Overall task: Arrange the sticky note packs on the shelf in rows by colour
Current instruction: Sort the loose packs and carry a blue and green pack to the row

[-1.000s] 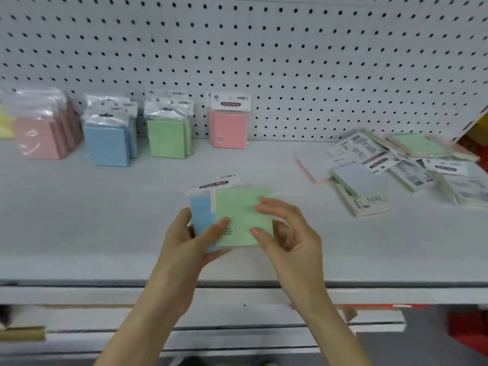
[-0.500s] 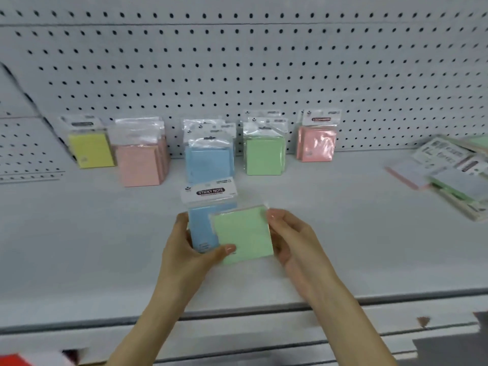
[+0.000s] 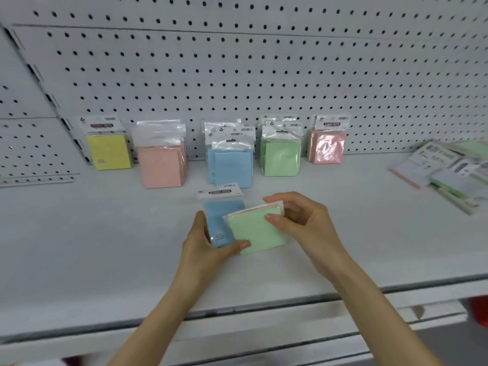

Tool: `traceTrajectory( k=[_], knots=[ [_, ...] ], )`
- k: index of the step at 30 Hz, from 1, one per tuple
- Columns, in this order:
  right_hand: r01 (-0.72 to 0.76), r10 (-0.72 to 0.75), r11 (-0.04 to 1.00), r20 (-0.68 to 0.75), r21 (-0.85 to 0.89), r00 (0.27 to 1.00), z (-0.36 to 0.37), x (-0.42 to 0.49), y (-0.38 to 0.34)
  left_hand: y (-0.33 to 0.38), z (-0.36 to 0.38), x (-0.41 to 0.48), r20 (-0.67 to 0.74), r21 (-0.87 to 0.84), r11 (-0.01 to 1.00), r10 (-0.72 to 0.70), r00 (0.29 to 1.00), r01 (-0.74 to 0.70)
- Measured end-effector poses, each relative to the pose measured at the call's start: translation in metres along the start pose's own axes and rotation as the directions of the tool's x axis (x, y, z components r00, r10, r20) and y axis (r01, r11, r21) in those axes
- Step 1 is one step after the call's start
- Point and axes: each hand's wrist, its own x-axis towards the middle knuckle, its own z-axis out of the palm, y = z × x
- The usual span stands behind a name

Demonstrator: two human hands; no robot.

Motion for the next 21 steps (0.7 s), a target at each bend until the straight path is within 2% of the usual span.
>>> traceTrajectory(
  k=[6, 9, 13, 17, 21],
  knots=[
    [-0.009, 0.032, 0.987, -0.140, 0.161, 0.990, -0.007, -0.002, 0.011, 0.007, 0.009, 0.007, 0.139, -0.144, 0.988, -0.029, 0.990, 0.049],
    [-0.015, 0.059, 0.966, -0.163, 0.258, 0.985, -0.015, -0.002, 0.012, 0.007, 0.019, 0.011, 0.201, -0.188, 0.981, -0.012, 0.980, 0.051],
    [-0.002, 0.031, 0.955, -0.093, 0.298, 0.995, -0.029, 0.003, 0.007, 0.009, 0.030, 0.015, 0.221, -0.199, 0.980, 0.025, 0.975, 0.020],
    [0.034, -0.034, 0.975, -0.004, 0.222, 0.999, -0.045, 0.012, 0.003, 0.007, 0.034, 0.018, 0.205, -0.172, 0.985, 0.043, 0.978, -0.008],
    [0.036, -0.048, 0.951, 0.030, 0.308, 0.998, -0.055, 0.024, 0.000, 0.008, 0.040, 0.021, 0.165, -0.102, 0.994, 0.060, 0.984, -0.043]
  ],
)
